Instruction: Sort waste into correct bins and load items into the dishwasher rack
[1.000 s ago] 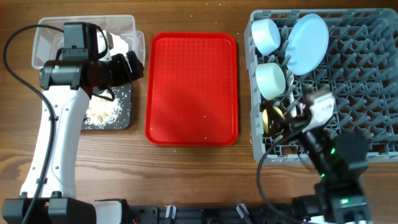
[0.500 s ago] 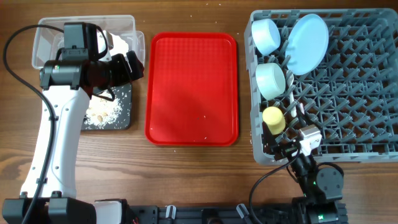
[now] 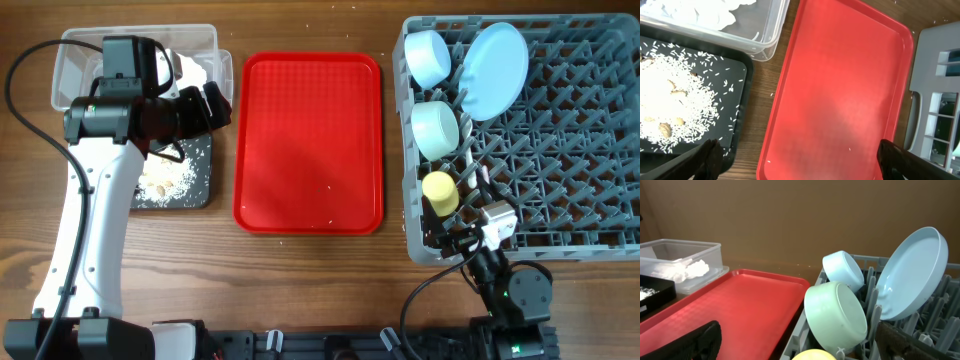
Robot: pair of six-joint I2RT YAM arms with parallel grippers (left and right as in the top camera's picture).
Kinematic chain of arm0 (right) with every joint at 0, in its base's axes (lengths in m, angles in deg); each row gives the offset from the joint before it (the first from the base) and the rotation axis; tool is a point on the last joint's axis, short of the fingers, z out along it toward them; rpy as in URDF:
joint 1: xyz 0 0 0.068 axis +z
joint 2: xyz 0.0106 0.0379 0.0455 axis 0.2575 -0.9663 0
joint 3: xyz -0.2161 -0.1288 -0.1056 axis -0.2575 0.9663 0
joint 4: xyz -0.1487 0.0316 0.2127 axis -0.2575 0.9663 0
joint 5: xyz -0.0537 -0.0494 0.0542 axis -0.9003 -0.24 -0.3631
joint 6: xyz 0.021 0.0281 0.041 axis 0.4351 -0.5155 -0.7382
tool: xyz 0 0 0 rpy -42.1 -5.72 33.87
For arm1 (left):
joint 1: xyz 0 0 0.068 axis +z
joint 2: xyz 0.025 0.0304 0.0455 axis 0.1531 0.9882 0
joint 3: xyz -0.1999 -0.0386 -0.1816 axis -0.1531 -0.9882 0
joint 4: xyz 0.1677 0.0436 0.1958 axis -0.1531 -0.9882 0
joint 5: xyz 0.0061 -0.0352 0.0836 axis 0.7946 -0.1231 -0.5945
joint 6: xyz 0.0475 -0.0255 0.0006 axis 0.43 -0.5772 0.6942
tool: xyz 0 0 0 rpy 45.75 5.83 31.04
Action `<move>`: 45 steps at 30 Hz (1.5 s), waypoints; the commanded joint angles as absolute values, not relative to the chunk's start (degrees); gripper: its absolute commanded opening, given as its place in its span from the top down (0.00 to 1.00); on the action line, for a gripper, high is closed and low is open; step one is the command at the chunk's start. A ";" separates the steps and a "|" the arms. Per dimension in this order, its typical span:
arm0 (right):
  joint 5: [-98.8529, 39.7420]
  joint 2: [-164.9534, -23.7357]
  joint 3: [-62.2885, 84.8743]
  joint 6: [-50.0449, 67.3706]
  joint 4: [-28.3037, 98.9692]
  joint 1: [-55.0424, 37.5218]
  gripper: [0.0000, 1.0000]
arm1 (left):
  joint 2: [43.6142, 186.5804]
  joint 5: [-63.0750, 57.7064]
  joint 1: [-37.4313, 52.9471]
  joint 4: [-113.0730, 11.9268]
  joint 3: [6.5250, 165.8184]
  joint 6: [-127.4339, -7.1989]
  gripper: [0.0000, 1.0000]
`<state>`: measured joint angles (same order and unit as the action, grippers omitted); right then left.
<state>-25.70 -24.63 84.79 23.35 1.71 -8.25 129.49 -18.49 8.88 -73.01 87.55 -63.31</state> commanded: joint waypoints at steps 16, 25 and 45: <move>-26.40 -24.59 84.87 24.01 1.66 -8.42 0.00 | 81.12 -22.51 10.37 -21.65 33.41 -66.04 0.00; -26.40 -24.59 84.87 24.03 1.64 -8.42 0.00 | 55.40 -27.14 10.37 -18.00 14.17 -65.99 0.00; -26.40 -24.59 84.87 24.03 1.66 -8.42 0.00 | 43.61 -26.79 9.60 -20.51 6.61 -66.02 0.00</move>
<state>-26.09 -24.85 84.81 23.35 1.82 -8.25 44.25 -26.20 9.93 -20.55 7.14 -65.91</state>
